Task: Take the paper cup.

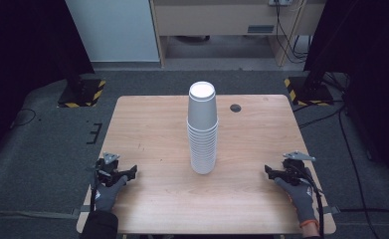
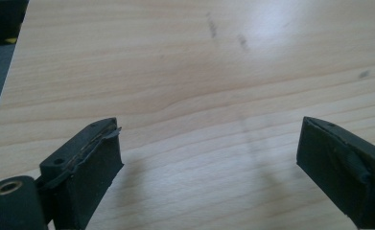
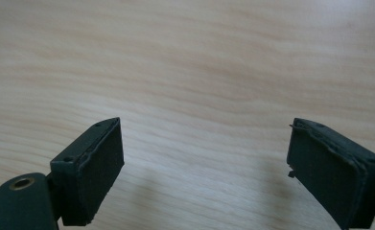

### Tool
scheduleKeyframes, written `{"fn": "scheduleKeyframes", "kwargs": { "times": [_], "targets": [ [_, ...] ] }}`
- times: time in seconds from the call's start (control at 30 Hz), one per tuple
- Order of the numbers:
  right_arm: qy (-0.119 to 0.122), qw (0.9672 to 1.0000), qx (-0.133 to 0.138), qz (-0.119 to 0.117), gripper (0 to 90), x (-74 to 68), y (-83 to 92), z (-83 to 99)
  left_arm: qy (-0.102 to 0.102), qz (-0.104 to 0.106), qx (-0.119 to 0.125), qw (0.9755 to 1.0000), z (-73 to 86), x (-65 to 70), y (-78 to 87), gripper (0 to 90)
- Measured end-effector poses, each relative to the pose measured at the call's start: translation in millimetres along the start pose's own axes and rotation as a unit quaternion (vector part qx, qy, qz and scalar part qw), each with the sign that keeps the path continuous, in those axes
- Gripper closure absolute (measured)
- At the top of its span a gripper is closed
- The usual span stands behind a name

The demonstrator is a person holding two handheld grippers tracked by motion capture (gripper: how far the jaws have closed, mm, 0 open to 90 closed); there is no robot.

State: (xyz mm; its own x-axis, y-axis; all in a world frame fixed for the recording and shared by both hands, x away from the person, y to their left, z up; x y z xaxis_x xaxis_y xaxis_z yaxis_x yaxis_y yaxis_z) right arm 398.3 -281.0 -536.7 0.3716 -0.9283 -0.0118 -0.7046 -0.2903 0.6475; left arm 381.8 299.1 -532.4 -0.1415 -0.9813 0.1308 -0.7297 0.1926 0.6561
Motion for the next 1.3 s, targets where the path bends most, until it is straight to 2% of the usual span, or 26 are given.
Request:
{"fn": "scheduleKeyframes", "kwargs": {
  "times": [0.1,0.2,0.3,0.5,0.67,0.77,0.97,1.07,1.17,1.3],
  "targets": [
    [0.001,0.9995,0.031,-0.011,13.8,-3.3,10.6,-5.3,0.008,0.018,0.031,0.9993,-3.8,7.2,12.9,10.4],
    [0.006,0.9985,0.052,-0.017,13.8,-6.9,19.5,-11.1,0.012,0.027,0.048,0.9984,-7.9,11.2,19.4,10.4],
    [0.016,0.997,0.073,-0.019,13.8,-10.4,25.2,-18.5,0.013,0.034,0.06,0.9975,-11.5,14.0,24.3,10.3],
    [0.033,0.9945,0.095,-0.029,13.8,-19.4,33.1,-30.7,0.021,0.049,0.08,0.9954,-16.2,19.0,32.9,10.5],
    [0.04,0.9907,0.122,-0.044,13.9,-28.6,43.7,-42.3,0.017,0.055,0.077,0.9953,-15.5,24.9,31.6,10.5],
    [0.05,0.9879,0.137,-0.052,13.7,-35.3,51.9,-50.3,0.024,0.069,0.085,0.9937,-16.6,29.8,35.5,10.5],
    [0.056,0.9829,0.162,-0.067,13.7,-47.8,64.0,-62.6,0.007,0.076,0.1,0.992,-18.2,40.4,40.4,11.1],
    [0.063,0.9805,0.17,-0.077,13.9,-55.6,68.7,-69.3,0.008,0.082,0.103,0.9913,-18.4,44.0,41.7,11.3],
    [0.068,0.9773,0.182,-0.086,13.8,-66.0,73.7,-78.7,0.007,0.089,0.107,0.9902,-18.6,48.0,43.0,11.5],
    [0.076,0.9712,0.201,-0.103,13.8,-78.7,80.6,-93.7,-0.001,0.089,0.11,0.9898,-18.7,50.6,42.5,11.5]
  ]
}}
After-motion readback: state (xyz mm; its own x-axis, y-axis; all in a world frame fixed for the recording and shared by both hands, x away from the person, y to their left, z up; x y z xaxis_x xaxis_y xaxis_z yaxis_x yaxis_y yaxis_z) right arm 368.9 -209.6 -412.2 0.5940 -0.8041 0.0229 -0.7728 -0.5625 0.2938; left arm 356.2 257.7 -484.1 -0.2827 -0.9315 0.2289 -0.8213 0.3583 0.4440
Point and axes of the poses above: each handheld gripper's, and its own axes: y roughly backward along the jaws, z roughly out of its underside, x roughly to its right, the point moved 2 cm from there along -y, roughly forward along the jaws, and after that the axes turned 6 degrees about y, right-handed, at the moved point
